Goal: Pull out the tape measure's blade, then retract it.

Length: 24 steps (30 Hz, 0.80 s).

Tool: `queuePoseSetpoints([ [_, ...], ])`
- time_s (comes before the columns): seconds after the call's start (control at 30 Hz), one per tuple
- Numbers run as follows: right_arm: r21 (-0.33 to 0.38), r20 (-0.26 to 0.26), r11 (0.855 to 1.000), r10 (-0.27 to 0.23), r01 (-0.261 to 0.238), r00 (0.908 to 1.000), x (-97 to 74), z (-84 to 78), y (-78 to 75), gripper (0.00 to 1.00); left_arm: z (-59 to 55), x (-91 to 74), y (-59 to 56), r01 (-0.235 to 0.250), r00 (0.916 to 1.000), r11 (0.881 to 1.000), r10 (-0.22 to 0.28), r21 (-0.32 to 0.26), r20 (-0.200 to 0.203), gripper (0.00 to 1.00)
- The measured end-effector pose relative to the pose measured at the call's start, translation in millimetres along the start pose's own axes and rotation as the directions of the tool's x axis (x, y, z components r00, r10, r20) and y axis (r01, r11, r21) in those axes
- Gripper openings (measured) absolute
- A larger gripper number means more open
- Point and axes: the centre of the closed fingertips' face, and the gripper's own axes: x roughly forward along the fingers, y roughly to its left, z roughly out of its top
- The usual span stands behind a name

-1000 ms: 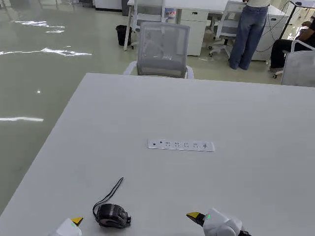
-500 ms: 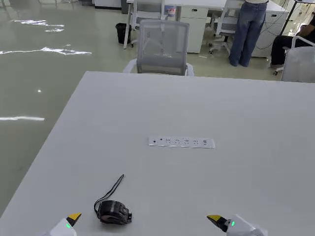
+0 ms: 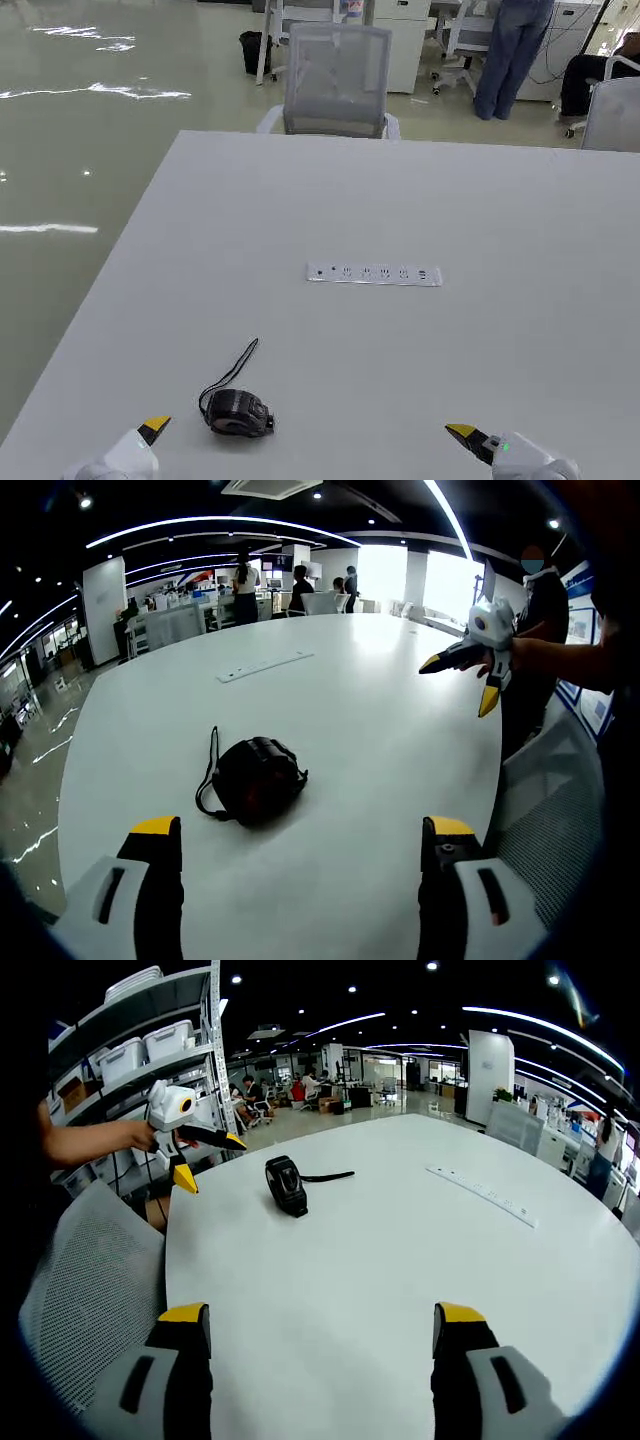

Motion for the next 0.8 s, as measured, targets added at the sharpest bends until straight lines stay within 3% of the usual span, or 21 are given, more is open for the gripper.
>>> queuePoseSetpoints([
  [0.1,-0.008,-0.008,1.0,-0.003,0.003,1.0,-1.3,-2.6,-0.4,0.94,-4.8,0.2,0.0,0.004,0.9999,1.0,-0.004,0.003,-0.013,0.99],
  [0.57,-0.007,0.005,1.0,-0.008,0.008,1.0,-5.6,0.5,-2.2,0.94,-7.4,-1.6,1.0,0.003,0.9999,1.0,-0.002,0.015,-0.016,0.99],
  [0.8,-0.003,0.008,1.0,-0.011,0.011,0.9999,-6.8,0.5,-3.3,0.94,-4.0,-3.6,1.3,0.005,1.0,1.0,-0.005,0.02,-0.003,0.99],
])
